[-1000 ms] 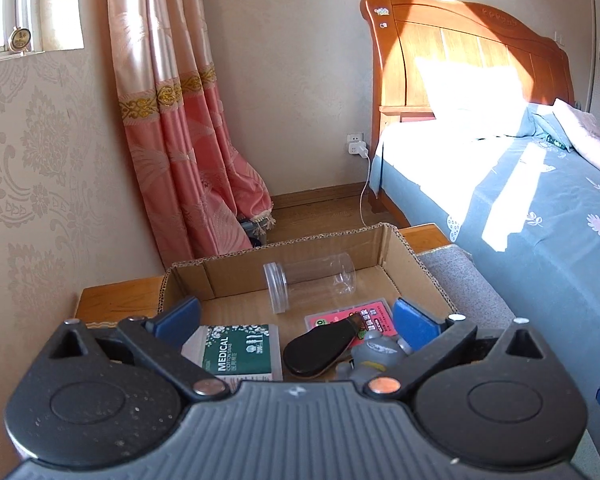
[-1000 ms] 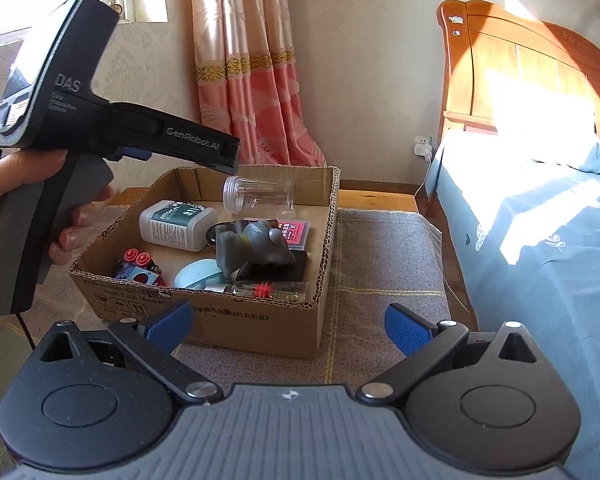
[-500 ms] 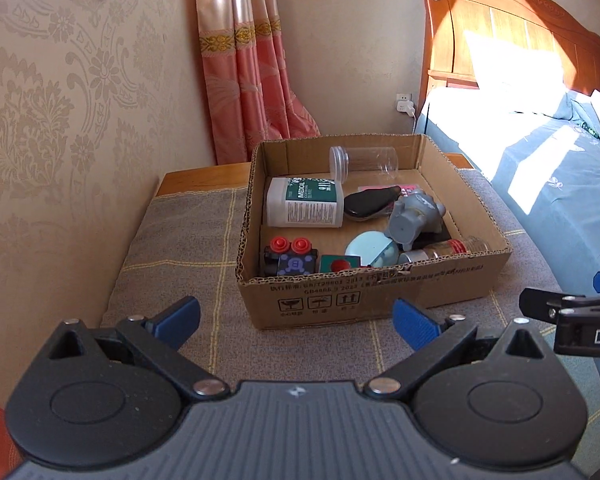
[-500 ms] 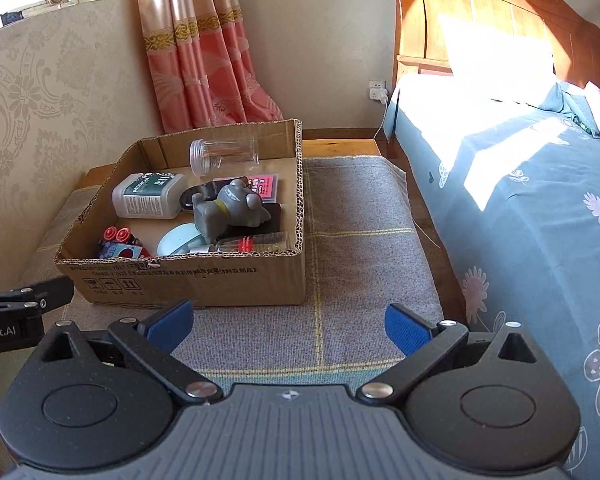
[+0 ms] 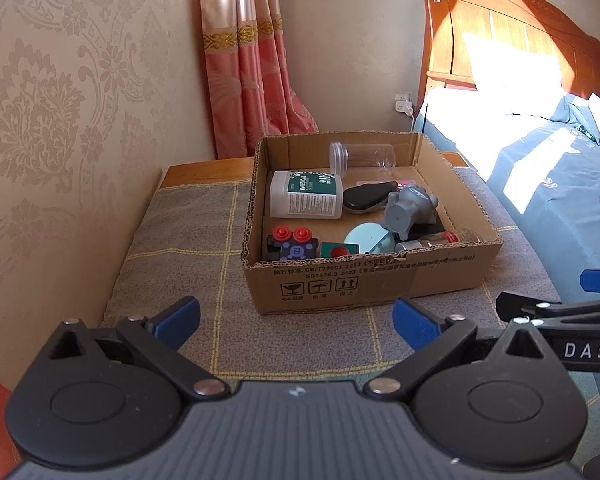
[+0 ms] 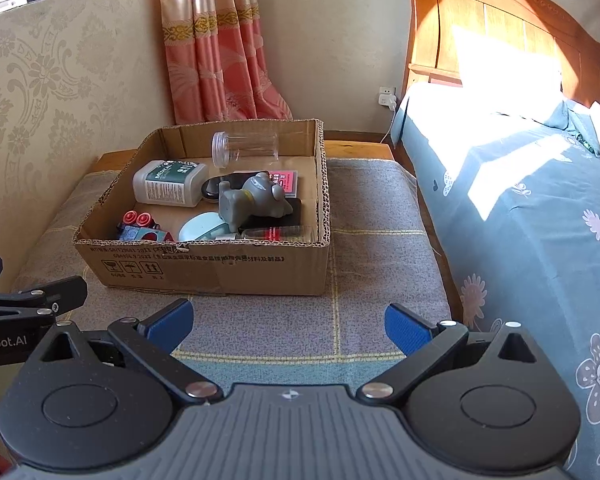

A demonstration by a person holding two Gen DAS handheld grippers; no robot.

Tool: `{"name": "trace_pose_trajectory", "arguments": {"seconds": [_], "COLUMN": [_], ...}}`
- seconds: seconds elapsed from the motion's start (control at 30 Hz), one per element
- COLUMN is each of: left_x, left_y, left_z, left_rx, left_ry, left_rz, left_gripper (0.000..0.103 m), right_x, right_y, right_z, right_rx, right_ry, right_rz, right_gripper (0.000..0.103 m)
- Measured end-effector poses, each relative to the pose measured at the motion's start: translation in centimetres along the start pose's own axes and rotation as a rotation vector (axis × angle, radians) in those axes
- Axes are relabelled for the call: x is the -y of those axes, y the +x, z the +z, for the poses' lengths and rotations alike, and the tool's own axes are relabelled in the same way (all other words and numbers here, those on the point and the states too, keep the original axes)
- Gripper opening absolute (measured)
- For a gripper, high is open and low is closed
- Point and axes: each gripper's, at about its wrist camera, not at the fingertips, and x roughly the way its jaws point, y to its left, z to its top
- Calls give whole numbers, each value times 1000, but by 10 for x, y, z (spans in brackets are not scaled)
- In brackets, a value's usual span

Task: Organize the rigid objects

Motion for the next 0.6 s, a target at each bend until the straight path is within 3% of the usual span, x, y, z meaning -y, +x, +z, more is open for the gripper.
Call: {"name": "trace_pose_trajectory", "arguments": {"seconds": [0.6], "left_x": [2], "left_y": [-5], "left_z": [3], "left_rx": [8], "left_ry": [9], "left_rz": [6], "left_gripper": [102], "right_x": [-1], "right_y": [-4], "right_z": [2], "right_rx": [18], "right_ry": [5], "right_rz": [3], "right_gripper": [103]}}
